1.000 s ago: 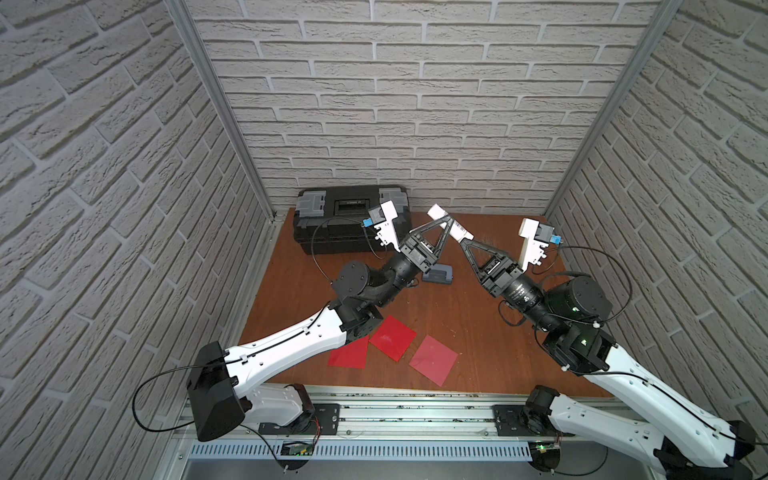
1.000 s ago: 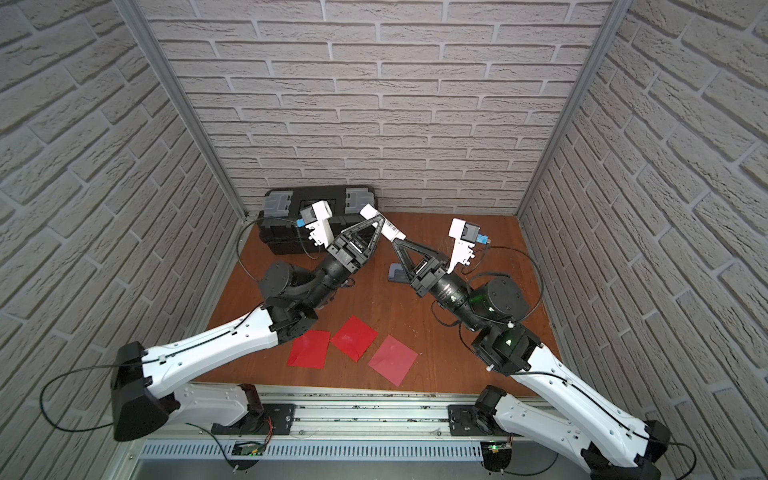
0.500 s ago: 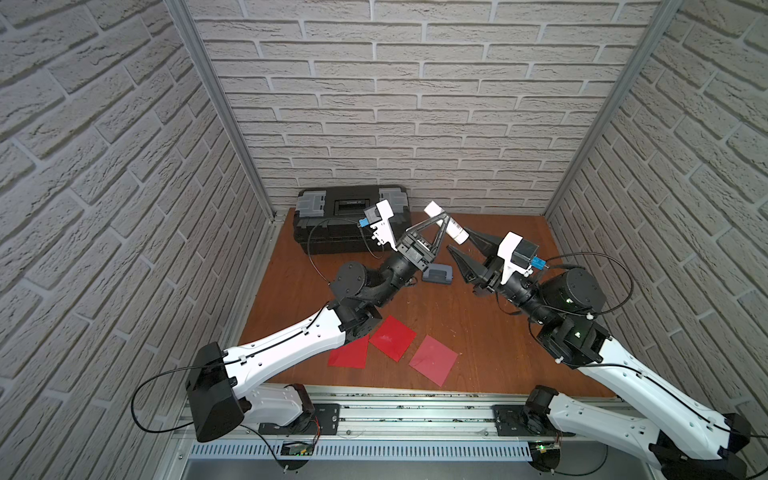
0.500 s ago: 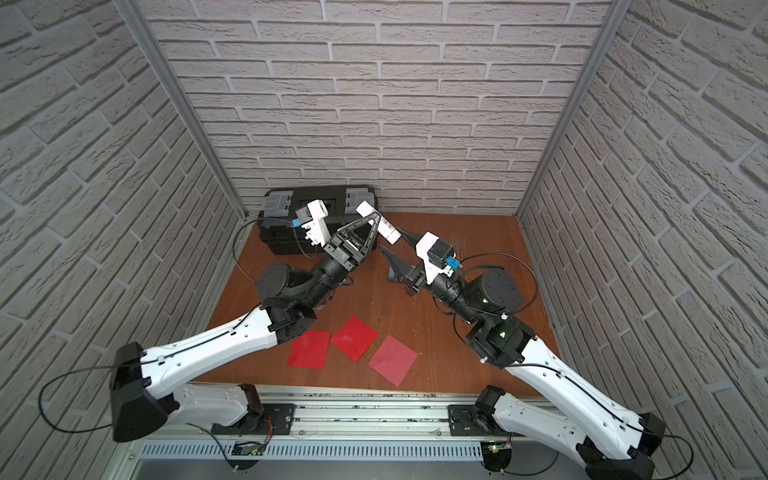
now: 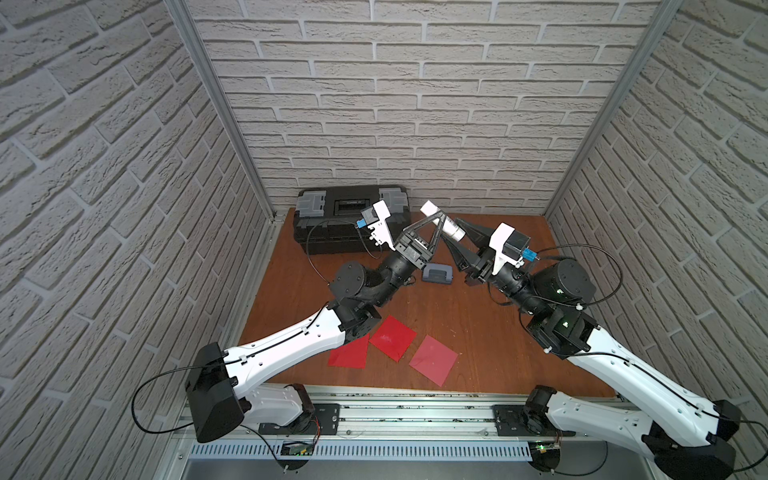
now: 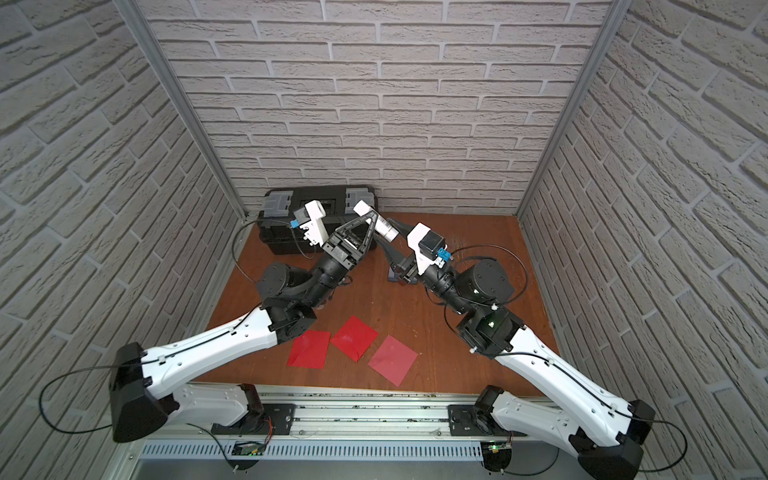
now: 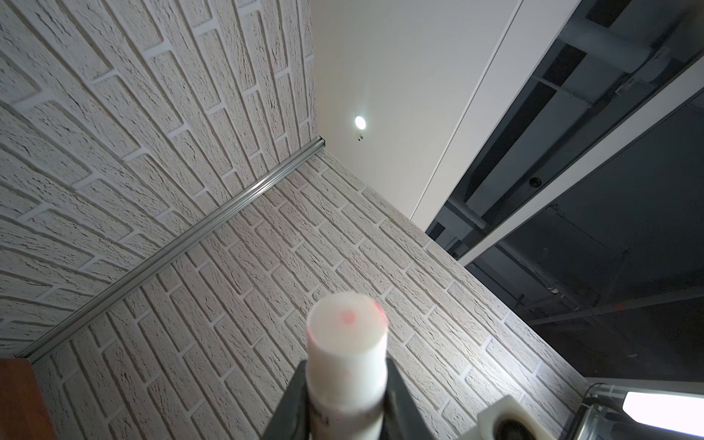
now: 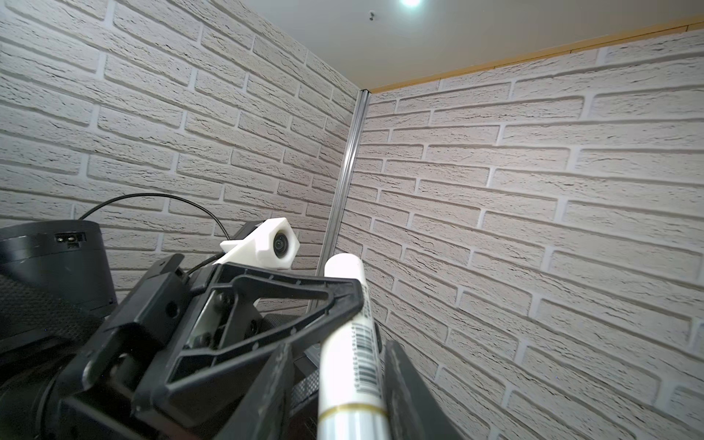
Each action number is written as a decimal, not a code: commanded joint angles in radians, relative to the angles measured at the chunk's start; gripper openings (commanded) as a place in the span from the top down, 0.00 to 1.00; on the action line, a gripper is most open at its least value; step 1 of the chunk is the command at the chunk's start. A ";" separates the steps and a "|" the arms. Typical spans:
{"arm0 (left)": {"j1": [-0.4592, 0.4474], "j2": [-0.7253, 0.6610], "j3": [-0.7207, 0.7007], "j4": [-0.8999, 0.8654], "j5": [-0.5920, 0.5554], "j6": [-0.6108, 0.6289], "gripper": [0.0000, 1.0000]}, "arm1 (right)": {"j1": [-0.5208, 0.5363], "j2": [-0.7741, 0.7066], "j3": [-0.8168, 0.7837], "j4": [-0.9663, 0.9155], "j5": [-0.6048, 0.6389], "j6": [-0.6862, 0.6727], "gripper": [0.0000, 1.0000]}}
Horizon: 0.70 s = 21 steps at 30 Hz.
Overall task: Seal the envelope with a glue stick
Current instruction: Screw the glue stick.
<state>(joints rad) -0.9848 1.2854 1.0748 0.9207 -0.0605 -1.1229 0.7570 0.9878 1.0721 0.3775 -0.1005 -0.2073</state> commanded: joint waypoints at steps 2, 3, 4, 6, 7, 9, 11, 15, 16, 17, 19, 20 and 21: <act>0.001 -0.026 -0.016 0.025 0.011 0.014 1.00 | 0.007 -0.002 0.023 0.027 0.018 -0.009 0.61; 0.001 -0.028 -0.016 0.023 0.011 0.015 1.00 | 0.007 -0.004 0.019 0.025 0.019 -0.010 0.62; 0.000 -0.032 -0.015 0.021 0.010 0.018 1.00 | 0.007 -0.008 0.017 0.023 0.019 -0.014 0.62; 0.002 -0.038 -0.014 0.014 0.010 0.024 1.00 | 0.008 -0.011 0.012 0.019 0.019 -0.017 0.62; 0.001 -0.043 -0.015 0.011 0.008 0.026 1.00 | 0.007 -0.011 0.012 0.014 0.018 -0.019 0.62; 0.001 -0.050 -0.018 0.007 0.006 0.030 1.00 | 0.007 -0.014 0.012 0.008 0.015 -0.022 0.62; 0.000 -0.055 -0.021 0.007 0.004 0.032 1.00 | 0.007 -0.015 0.013 0.000 0.012 -0.022 0.62; 0.002 -0.058 -0.019 0.007 0.005 0.035 1.00 | 0.007 -0.014 0.014 -0.010 0.004 -0.020 0.62; 0.001 -0.057 -0.018 0.005 0.005 0.032 1.00 | 0.007 -0.014 0.013 -0.010 0.005 -0.018 0.62; 0.001 -0.057 -0.018 0.006 0.005 0.031 1.00 | 0.008 -0.013 0.012 -0.008 0.005 -0.016 0.63; 0.001 -0.055 -0.018 0.007 0.006 0.029 1.00 | 0.007 -0.010 0.014 -0.002 0.002 -0.012 0.64; 0.001 -0.055 -0.018 0.008 0.006 0.028 1.00 | 0.007 -0.008 0.016 0.000 0.002 -0.011 0.65; 0.000 -0.052 -0.018 0.010 0.007 0.026 1.00 | 0.007 -0.005 0.020 0.001 0.001 -0.009 0.65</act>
<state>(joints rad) -0.9836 1.2503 1.0607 0.8886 -0.0616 -1.1107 0.7574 0.9882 1.0725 0.3511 -0.0929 -0.2211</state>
